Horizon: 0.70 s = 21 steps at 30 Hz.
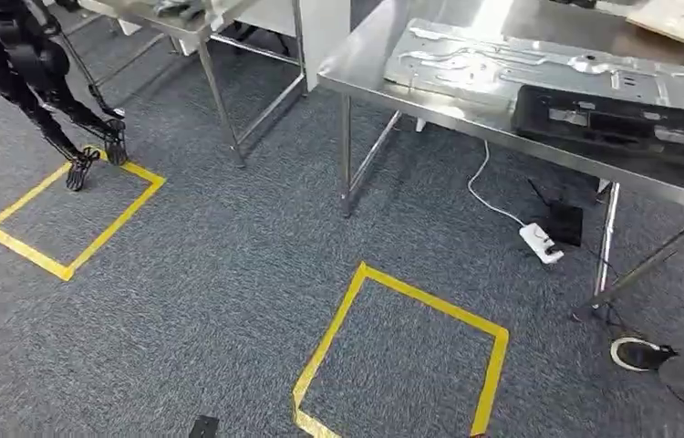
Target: Take the parts from the cabinet and place them on the table.
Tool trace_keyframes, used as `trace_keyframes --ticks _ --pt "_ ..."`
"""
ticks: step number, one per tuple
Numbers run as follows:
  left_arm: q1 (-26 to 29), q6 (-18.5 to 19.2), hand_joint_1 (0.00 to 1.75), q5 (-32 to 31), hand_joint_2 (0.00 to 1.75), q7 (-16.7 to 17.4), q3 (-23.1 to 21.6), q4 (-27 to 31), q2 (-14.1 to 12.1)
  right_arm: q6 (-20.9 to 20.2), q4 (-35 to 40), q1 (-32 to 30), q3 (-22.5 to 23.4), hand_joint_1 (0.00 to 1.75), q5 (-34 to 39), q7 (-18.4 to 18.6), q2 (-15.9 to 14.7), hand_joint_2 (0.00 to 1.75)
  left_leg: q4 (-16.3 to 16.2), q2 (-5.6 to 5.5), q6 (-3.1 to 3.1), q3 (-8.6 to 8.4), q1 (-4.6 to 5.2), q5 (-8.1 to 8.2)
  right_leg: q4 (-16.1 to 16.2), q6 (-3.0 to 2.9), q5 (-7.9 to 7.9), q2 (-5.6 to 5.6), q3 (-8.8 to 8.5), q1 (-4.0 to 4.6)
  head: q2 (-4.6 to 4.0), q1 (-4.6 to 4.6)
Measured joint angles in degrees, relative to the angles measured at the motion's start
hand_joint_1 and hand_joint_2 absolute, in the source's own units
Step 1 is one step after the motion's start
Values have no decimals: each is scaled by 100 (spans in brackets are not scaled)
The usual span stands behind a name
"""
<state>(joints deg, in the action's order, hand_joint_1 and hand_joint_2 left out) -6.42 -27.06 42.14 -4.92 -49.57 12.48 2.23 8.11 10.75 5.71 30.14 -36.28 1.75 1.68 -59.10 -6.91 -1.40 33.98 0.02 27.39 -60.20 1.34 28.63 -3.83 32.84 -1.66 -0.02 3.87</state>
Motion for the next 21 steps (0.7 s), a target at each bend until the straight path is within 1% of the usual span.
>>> trace_keyframes --ticks 1,2,3,4,5,6,7,8,9,10,11,12,13,14,15,16,17,18,19,20,21 --pt "15 0 0 0 0 44 0 0 2 -31 0 -2 -4 0 -39 -2 0 0 33 -60 30 0 -21 -14 -4 -39 10 52 -13 25 0 -11" --pt "37 0 0 4 0 79 0 0 2 -39 0 0 -7 0 -72 -9 0 0 48 -122 63 12 -24 -26 1 -75 -4 117 -61 21 0 -9" --pt "50 -2 0 13 0 122 0 0 0 -54 0 4 -9 0 -105 -20 11 0 -19 -12 79 21 -31 3 48 -127 -28 191 -65 -34 2 -5" --pt "61 -9 0 31 0 133 -2 0 9 -70 0 9 -11 0 -140 -33 9 0 -161 308 120 82 14 94 57 -147 -29 237 -81 -31 0 31" --pt "42 -18 0 50 0 153 -2 0 26 -76 0 4 -22 0 -177 -63 9 0 -489 485 155 250 -7 286 60 -170 -23 304 -85 -26 2 96" --pt "22 -33 0 74 0 168 -2 0 31 -94 0 -4 -33 0 -214 -74 9 0 -901 577 181 456 -25 487 60 -180 -19 381 -86 -13 0 103" --pt "10 -50 0 118 0 179 0 0 39 -103 0 -20 -48 0 -254 -79 7 0 -1304 618 198 661 -38 647 60 -189 -12 470 -90 -3 0 103" --pt "10 -61 0 162 0 203 0 0 52 -111 0 -27 -61 0 -299 -81 2 0 -1623 643 209 835 -45 733 58 -196 0 552 -90 5 0 107" --pt "20 -61 0 225 0 229 0 0 74 -120 0 -26 -74 0 -358 -81 2 0 -1656 656 211 864 -49 667 58 -197 10 621 -99 9 0 103" --pt "39 -72 0 276 0 244 -2 0 81 -133 0 -22 -103 0 -432 -81 2 0 -1421 662 196 754 -49 484 58 -196 22 683 -111 17 0 105" --pt "49 -90 0 323 0 251 0 0 87 -149 0 -16 -138 0 -509 -74 2 0 -999 681 162 541 -46 243 58 -191 34 739 -133 26 0 107" --pt "51 -107 0 348 0 249 0 0 92 -173 0 -14 -164 0 -549 -74 2 0 -515 756 112 287 -32 12 59 -182 49 793 -159 37 0 103" --pt "37 -127 0 346 0 216 0 0 92 -220 0 -14 -207 0 -575 -74 2 0 -10 1067 28 47 30 -71 65 -171 64 850 -188 39 0 103" --pt "12 -127 0 332 0 192 0 0 94 -247 0 -13 -212 0 -575 -77 2 0 32 1152 -1 31 94 -7 70 -133 84 913 -194 73 0 94" --pt "-6 -127 0 302 0 170 0 0 101 -264 0 -11 -214 0 -573 -74 -2 0 44 1067 -20 23 98 -29 85 -101 83 944 -196 55 0 100" --pt "0 -129 0 289 0 166 0 0 103 -269 0 -4 -221 0 -570 -74 -4 0 51 1007 -28 52 111 -28 96 -69 88 1010 -215 56 0 101" --pt "18 -129 0 289 0 166 0 0 103 -269 0 3 -234 0 -559 -68 -4 0 58 943 -50 68 113 -26 144 -46 81 1070 -251 55 0 103" --pt "34 -133 0 293 0 164 0 0 103 -254 4 28 -262 0 -553 -59 -4 0 180 867 -86 -18 100 -62 211 13 88 1135 -343 99 0 106" --pt "76 -142 0 306 0 162 0 0 105 -232 2 12 -277 0 -546 -52 -9 0 297 824 -99 -136 25 -132 131 33 147 897 -345 45 0 88" --pt "66 -148 0 323 0 164 0 -2 103 -219 2 10 -291 0 -538 -52 -7 0 341 771 -130 -174 8 -144 -120 26 330 650 -228 62 0 64" --pt "38 -155 0 350 0 161 0 -2 101 -205 2 1 -297 0 -538 -52 -4 0 341 717 -162 -170 13 -167 -572 21 563 514 2 41 2 28"
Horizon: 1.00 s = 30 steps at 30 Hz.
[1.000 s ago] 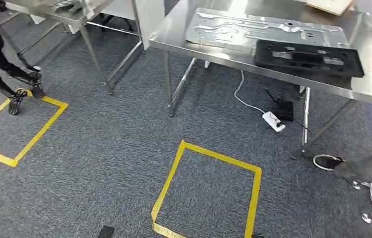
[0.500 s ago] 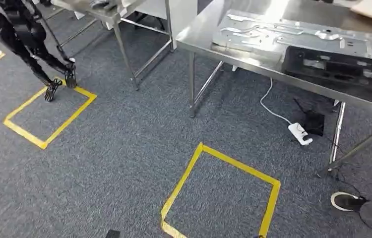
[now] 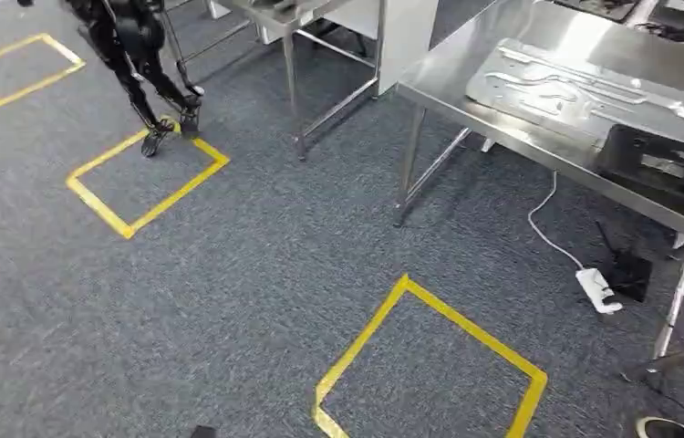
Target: Take the parts from the cabinet and place them on the table.
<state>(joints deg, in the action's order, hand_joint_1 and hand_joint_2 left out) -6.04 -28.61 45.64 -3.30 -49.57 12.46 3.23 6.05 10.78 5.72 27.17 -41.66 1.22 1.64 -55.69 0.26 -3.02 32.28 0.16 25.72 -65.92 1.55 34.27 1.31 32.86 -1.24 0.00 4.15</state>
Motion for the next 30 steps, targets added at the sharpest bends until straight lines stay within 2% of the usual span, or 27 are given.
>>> trace_keyframes --ticks 1,2,3,5,6,7,8,10,11,12,13,14,15,16,17,18,19,20,21,22,23,24,26,27,28,29,30 --pt "-22 0 0 4 0 -4 2 0 0 24 -2 -15 -4 0 0 0 0 0 -6 -80 -1 4 6 1 -448 0 175 -60 228 4 -2 -7" --pt "-25 13 0 4 0 -11 2 0 2 64 -2 -36 -7 0 0 -7 0 0 -7 -174 -4 0 13 5 -816 7 252 -89 440 8 -2 -9" --pt "-17 51 0 -2 0 -11 2 0 0 123 -2 -54 -9 0 9 -18 0 0 -12 -270 -2 -7 14 11 -902 13 182 -99 530 10 -2 -9" --pt "5 201 0 -55 0 22 2 -2 -39 225 -7 -68 -11 0 35 -53 7 0 -50 -450 29 -15 9 32 -360 8 -290 -125 367 -1 -2 -11" --pt "5 264 0 -66 0 52 2 -2 -70 262 -9 -61 -11 0 52 -72 11 0 -91 -534 57 -14 1 55 145 2 -589 -191 169 -12 -2 -9" --pt "5 325 0 -100 0 89 2 -4 -92 312 -9 -57 -11 0 57 -87 22 0 -148 -606 87 11 -4 91 571 -12 -729 -413 16 -38 -2 -15" --pt "-21 363 0 -146 0 144 2 -9 -124 358 -20 -63 -13 0 70 -96 46 0 -236 -663 138 75 35 129 677 -15 -625 -634 -26 -50 -2 -24" --pt "-21 439 0 -216 0 269 -2 -11 -179 468 -20 -43 -30 0 87 -111 98 0 -224 -770 185 116 -1 122 633 -60 -621 -514 -9 -28 -2 -20" --pt "-3 437 0 -234 0 278 -4 -13 -201 503 -20 -27 -41 0 88 -109 105 0 -201 -838 232 141 -25 110 635 -110 -614 -460 -24 -3 -2 -13" --pt "9 415 0 -232 0 262 -7 -15 -245 503 -20 -22 -48 0 87 -105 158 0 -215 -886 261 144 -15 120 671 -157 -640 -370 -78 -54 -2 -28" --pt "33 360 0 -201 0 179 -7 -17 -267 496 -20 -20 -52 0 72 -68 177 0 -298 -621 295 145 -4 184 696 -192 -640 -315 -98 -60 -2 -6" --pt "27 302 0 -128 0 85 -7 -17 -267 487 -20 -28 -57 0 55 -57 184 0 -556 -368 339 277 6 356 697 -220 -635 -245 -105 -59 -2 73" --pt "11 253 0 -43 0 -75 -7 -17 -271 474 -20 -38 -68 0 48 -35 186 0 -932 -233 370 472 -14 549 697 -242 -627 -170 -104 -44 -2 85" --pt "-3 205 0 68 0 -235 0 -17 -275 474 -22 -53 -87 0 33 -15 186 0 -1429 -140 399 732 -32 765 695 -257 -614 -74 -107 -30 -2 83" --pt "-1 171 0 200 0 -347 26 -17 -282 474 -24 -57 -94 0 31 -9 186 0 -1795 -99 417 930 -44 879 694 -257 -600 13 -109 -26 -2 87" --pt "3 149 0 314 0 -404 55 -17 -293 472 -24 -55 -96 0 31 -5 186 0 -1919 -78 420 1008 -53 859 693 -256 -587 85 -116 -24 0 85" --pt "9 133 0 393 0 -450 76 -17 -310 470 -24 -51 -96 0 31 -4 186 0 -1780 -62 418 947 -58 718 694 -253 -572 149 -132 -24 0 90" --pt "13 131 0 448 0 -487 101 -20 -319 451 -24 -45 -100 0 29 4 186 0 -1428 -47 402 769 -58 495 694 -248 -553 210 -158 -22 -2 87" --pt "30 125 0 474 0 -527 140 -22 -343 422 -24 -38 -114 0 9 22 188 0 -882 27 362 482 -49 220 696 -231 -532 270 -197 -18 0 90" --pt "29 125 0 474 0 -568 170 -22 -361 387 -24 -38 -131 0 -17 33 188 0 -388 271 296 216 -13 26 699 -212 -505 325 -234 -11 0 90" --pt "1 125 0 470 0 -608 184 -22 -372 367 -26 -39 -153 0 -42 37 188 0 -234 460 260 161 70 115 693 -176 -473 388 -251 21 -2 85" --pt "-18 125 0 461 0 -663 199 -22 -380 336 -26 -38 -171 0 -79 48 188 0 -231 358 218 148 67 86 703 -147 -468 428 -259 17 -2 81" --pt "10 125 0 459 0 -726 221 -22 -391 297 -26 -6 -210 0 -133 70 186 0 -233 237 189 173 81 98 743 -98 -454 550 -311 16 -2 83" --pt "28 127 0 457 0 -734 227 -22 -404 286 -26 14 -236 0 -133 94 186 0 -164 173 158 148 73 78 770 -59 -439 597 -366 46 -2 79" --pt "59 136 0 457 0 -723 227 -22 -402 291 -24 20 -254 0 -133 116 181 0 -71 119 129 39 -12 30 732 -24 -385 519 -369 8 -2 74" --pt "55 140 0 435 0 -700 230 -24 -404 293 -24 16 -267 0 -133 120 175 0 -30 69 97 10 -17 31 524 -20 -232 233 -292 23 -2 50" --pt "30 144 0 422 0 -655 230 -24 -407 291 -24 3 -280 0 -135 136 177 0 -30 23 55 10 -13 18 130 -25 -17 62 -99 16 -2 28"
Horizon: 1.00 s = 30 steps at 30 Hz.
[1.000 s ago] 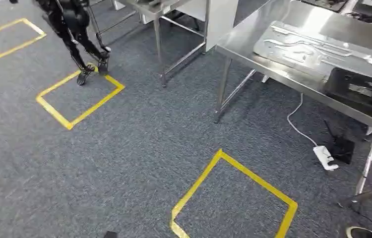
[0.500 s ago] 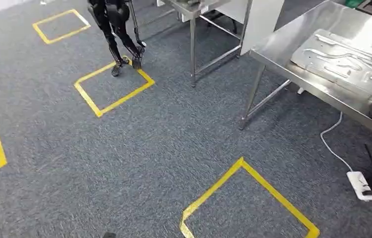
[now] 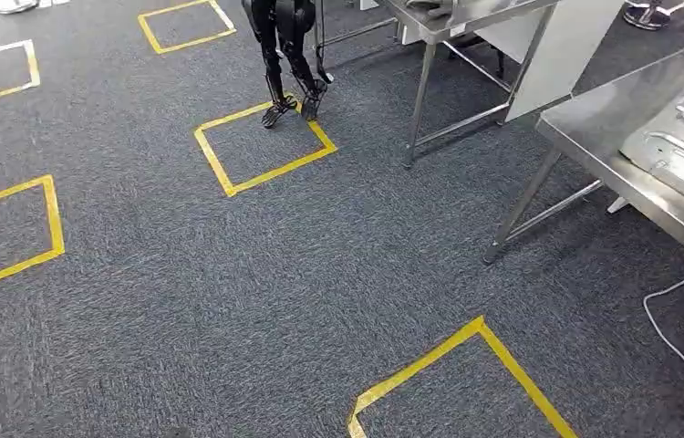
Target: Take the parts from the cabinet and place them on the table.
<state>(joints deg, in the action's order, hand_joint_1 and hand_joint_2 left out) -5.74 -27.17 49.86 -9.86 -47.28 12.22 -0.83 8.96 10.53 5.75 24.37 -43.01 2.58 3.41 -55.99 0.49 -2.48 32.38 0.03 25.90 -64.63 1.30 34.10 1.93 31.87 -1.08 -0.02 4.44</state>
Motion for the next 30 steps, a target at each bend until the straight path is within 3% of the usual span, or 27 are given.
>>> trace_keyframes --ticks 1,2,3,4,5,6,7,8,9,11,13,14,15,16,17,18,19,20,21,22,23,24,27,28,29,30 --pt "-26 9 0 -7 0 55 0 0 2 -9 -2 -12 -15 0 -9 11 2 0 -3 -80 -6 2 2 4 -515 0 216 -106 260 -4 0 -20" --pt "-32 15 0 -17 0 111 0 0 4 -15 -4 -30 -28 0 -20 15 7 0 -5 -161 -16 -1 6 11 -898 6 326 -146 473 -2 0 -17" --pt "-32 20 0 -28 0 157 0 0 4 -15 -4 -45 -50 0 -39 15 9 0 -14 -256 -15 -8 5 16 -1116 14 319 -163 626 -2 0 -22" --pt "-20 24 0 -41 0 194 0 0 4 -15 -7 -56 -65 0 -57 15 9 0 -25 -350 -6 -21 -1 29 -1038 23 151 -165 639 -8 0 -20" --pt "-3 24 0 -46 0 210 0 0 4 -15 -7 -57 -70 0 -61 15 9 0 -52 -439 15 -30 -9 48 -712 31 -128 -175 537 -22 0 -22" --pt "2 24 0 -50 0 223 0 0 4 -15 -7 -55 -81 0 -74 15 9 0 -98 -527 41 -31 -21 77 -258 43 -435 -223 370 -45 0 -20" --pt "-2 26 0 -59 0 260 0 0 4 -11 -7 -54 -101 0 -85 9 9 0 -158 -600 73 -22 -30 116 201 54 -696 -354 193 -78 0 -24" --pt "-11 26 0 -63 0 310 0 -4 2 -11 -15 -65 -111 0 -96 -2 11 0 -192 -650 104 29 -51 140 264 30 -546 -669 146 -119 0 -31" --pt "-39 26 0 -63 0 358 0 -7 0 -9 -17 -62 -136 0 -105 -26 22 0 -295 -745 152 112 -11 168 424 20 -551 -690 166 -102 0 -44" --pt "-41 28 0 -66 0 402 0 -7 -9 0 -20 -62 -155 0 -109 -39 44 0 -259 -818 217 152 -40 121 374 -36 -570 -590 169 -91 0 -37" --pt "-14 33 0 -63 0 485 0 -26 -68 9 -20 -61 -181 0 -112 -66 106 0 -247 -993 262 189 -52 123 405 -129 -574 -447 122 -119 0 -44" --pt "9 41 0 -63 0 507 0 -26 -55 13 -20 -75 -190 0 -114 -74 99 0 -385 -750 277 211 -49 207 420 -144 -580 -390 101 -109 0 -35" --pt "-10 50 0 -66 0 529 -2 -26 -55 22 -20 -86 -197 0 -116 -90 94 0 -748 -410 316 396 -31 388 426 -175 -570 -317 87 -99 2 15" --pt "-17 54 0 -66 0 548 -2 -26 -55 22 -20 -86 -201 0 -116 -90 103 0 -927 -339 327 491 -34 467 425 -187 -566 -282 84 -91 2 7" --pt "-41 72 0 -66 0 603 -2 -26 -59 31 -20 -83 -212 0 -125 -90 109 0 -1647 -163 363 879 -53 743 424 -221 -546 -149 71 -60 0 11" --pt "-40 79 0 -66 0 616 -2 -26 -61 33 -20 -83 -223 0 -142 -90 114 0 -1897 -129 369 1027 -57 786 424 -236 -535 -72 60 -49 0 9" --pt "-35 81 0 -65 0 616 -2 -26 -61 39 -20 -82 -236 0 -155 -90 131 0 -1897 -113 360 1047 -57 716 424 -241 -522 6 44 -43 0 7" --pt "-26 81 0 -65 0 612 -2 -26 -68 48 -20 -82 -249 0 -164 -90 152 0 -1661 -98 340 937 -56 535 424 -242 -507 81 27 -30 0 11" --pt "-24 79 0 -66 0 597 -2 -26 -74 50 -20 -79 -258 0 -166 -90 168 0 -1233 -65 304 716 -52 300 426 -241 -493 153 4 -13 0 7" --pt "-26 76 0 -66 0 568 -2 -26 -76 52 -20 -74 -269 0 -166 -94 201 0 -745 49 241 449 -26 90 429 -237 -481 218 -21 0 0 11" --pt "-35 74 0 -72 0 531 -2 -26 -96 52 -20 -71 -275 0 -166 -105 212 0 -333 374 155 237 41 41 432 -224 -466 271 -44 5 0 4" --pt "-56 68 0 -87 0 461 -2 -26 -94 42 -20 -65 -286 0 -181 -122 236 0 -294 351 159 238 68 83 432 -182 -444 330 -48 35 0 2" --pt "-38 39 0 -118 0 354 -2 -26 -94 -22 -20 -31 -308 0 -223 -147 251 0 -247 155 116 253 90 62 514 -99 -442 482 -124 17 0 7" --pt "-19 33 0 -116 0 349 -2 -26 -94 -20 -13 -23 -321 0 -227 -149 254 0 -121 96 76 107 35 -1 538 -49 -422 457 -192 38 0 3" --pt "0 26 0 -118 0 341 -2 -26 -85 -20 -13 -17 -328 0 -238 -153 251 0 -27 60 84 52 23 -37 459 -19 -367 148 -186 5 2 -37" --pt "-8 26 0 -118 0 336 -2 -26 -83 -20 -13 -15 -332 0 -238 -155 251 0 -5 4 54 38 6 -51 172 -22 -157 -45 -55 2 0 -37"
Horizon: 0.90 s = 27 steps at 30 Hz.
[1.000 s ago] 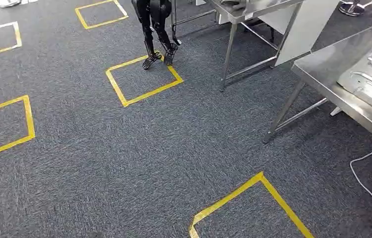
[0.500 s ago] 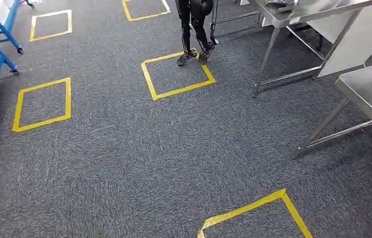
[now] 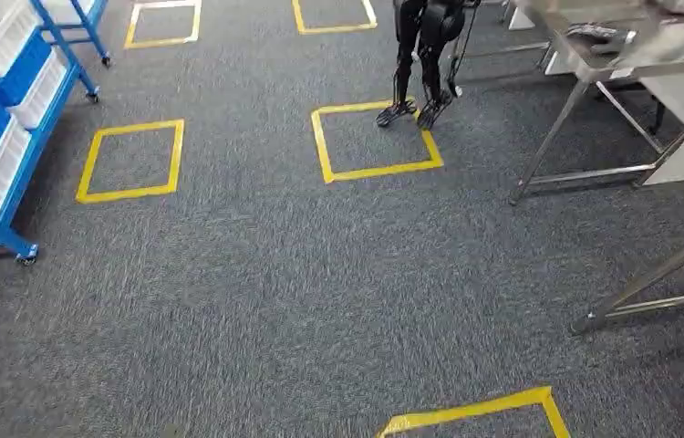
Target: Take the parts from the cabinet and place them on the table.
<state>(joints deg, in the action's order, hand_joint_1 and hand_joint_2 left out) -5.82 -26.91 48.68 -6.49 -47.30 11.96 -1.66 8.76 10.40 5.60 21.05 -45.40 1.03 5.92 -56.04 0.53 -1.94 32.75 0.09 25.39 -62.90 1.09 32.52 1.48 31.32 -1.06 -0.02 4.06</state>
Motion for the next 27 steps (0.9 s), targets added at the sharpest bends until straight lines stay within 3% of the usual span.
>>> trace_keyframes --ticks 2,3,4,5,6,7,8,9,13,14,15,16,18,19,20,21,22,23,24,25,27 --pt "-33 0 0 0 0 -4 0 0 0 0 0 -21 -2 0 -2 0 0 0 -1 -130 -29 14 -6 -14 -858 10 396 -106 429 -2 2 5" --pt "-40 0 0 -2 0 -7 0 0 0 0 -2 -37 -4 0 -2 2 0 0 -3 -205 -35 13 -5 -9 -1189 17 478 -112 618 -2 0 0" --pt "-37 0 0 -2 0 -7 0 0 0 0 -2 -49 -7 0 -2 2 0 0 -14 -293 -28 10 -6 -4 -1270 23 418 -113 699 -4 0 -2" --pt "-22 0 0 -2 0 -7 0 0 0 0 -4 -63 -9 0 -2 4 0 0 -31 -397 -12 4 -12 7 -1074 29 194 -117 645 -10 0 0" --pt "-8 0 0 -4 0 -4 -2 0 4 0 -4 -62 -9 0 -2 9 0 0 -60 -478 6 1 -19 24 -681 24 -68 -128 496 -17 2 0" --pt "-2 0 0 -15 0 18 -2 0 13 0 -4 -55 -9 0 -2 9 -4 0 -106 -558 36 4 -30 49 -179 24 -363 -181 288 -29 0 0" --pt "-4 0 0 -20 0 68 -2 0 20 0 -4 -47 -9 0 -2 7 -7 0 -162 -628 61 13 -43 82 218 16 -492 -323 141 -48 0 -4" --pt "-14 -15 0 -22 0 142 -2 0 22 -6 -9 -47 -11 0 -15 7 -7 0 -215 -672 109 63 -7 115 273 16 -371 -552 105 -58 0 -2" --pt "-3 -74 0 -57 0 411 -22 -2 24 -48 -7 -20 -20 0 -26 -18 -9 0 -202 -867 215 140 -52 83 266 -125 -408 -362 109 -22 0 0" --pt "15 -109 0 -57 0 492 -24 0 31 -50 -7 -27 -20 0 -26 -31 -11 0 -253 -699 226 154 -46 108 295 -172 -423 -275 64 -53 0 -4" --pt "21 -131 0 -63 0 542 -28 0 70 -48 -7 -30 -20 0 -24 -42 -42 0 -412 -379 257 218 -10 206 301 -186 -421 -235 52 -48 0 48" --pt "13 -147 0 -66 0 573 -31 0 83 -57 -7 -28 -20 0 -13 -46 -44 0 -746 -229 277 394 -23 385 301 -211 -417 -174 53 -33 0 66" --pt "-12 -157 0 -74 0 573 -50 0 125 -134 -7 -29 -20 0 24 -41 -68 0 -1628 -126 299 867 -43 739 300 -239 -399 -20 49 -3 0 66" --pt "-16 -155 0 -81 0 547 -57 0 138 -215 -7 -29 -20 0 52 -18 -98 0 -1922 -108 298 1034 -44 801 299 -245 -389 57 48 6 0 59" --pt "-12 -153 0 -85 0 512 -61 0 146 -266 -7 -28 -20 0 61 2 -109 0 -1948 -98 290 1069 -43 729 299 -247 -377 130 37 17 0 64" --pt "-5 -149 0 -85 0 468 -61 0 157 -312 -7 -29 -20 0 66 7 -129 0 -1727 -86 266 969 -43 551 300 -249 -365 198 25 29 0 59" --pt "1 -144 0 -83 0 424 -61 0 164 -343 -7 -29 -20 0 63 7 -133 0 -1306 -60 228 758 -35 311 301 -249 -348 264 4 41 0 64" --pt "2 -136 0 -81 0 361 -61 0 171 -372 -7 -27 -20 0 46 0 -144 0 -770 70 160 473 -5 69 304 -242 -333 323 -26 51 0 61" --pt "-4 -125 0 -79 0 306 -61 0 173 -393 -7 -22 -20 0 33 -15 -144 0 -334 411 76 249 66 13 304 -226 -313 376 -52 59 0 57" --pt "-27 -96 0 -68 0 245 -61 0 177 -396 -7 -21 -20 0 24 -48 -149 0 -290 404 81 238 104 72 302 -189 -283 423 -59 90 0 59" --pt "-34 -33 0 -39 0 88 -61 0 195 -374 -7 -16 -28 0 17 -181 -170 0 -271 259 52 245 111 57 338 -131 -260 544 -99 81 0 55"
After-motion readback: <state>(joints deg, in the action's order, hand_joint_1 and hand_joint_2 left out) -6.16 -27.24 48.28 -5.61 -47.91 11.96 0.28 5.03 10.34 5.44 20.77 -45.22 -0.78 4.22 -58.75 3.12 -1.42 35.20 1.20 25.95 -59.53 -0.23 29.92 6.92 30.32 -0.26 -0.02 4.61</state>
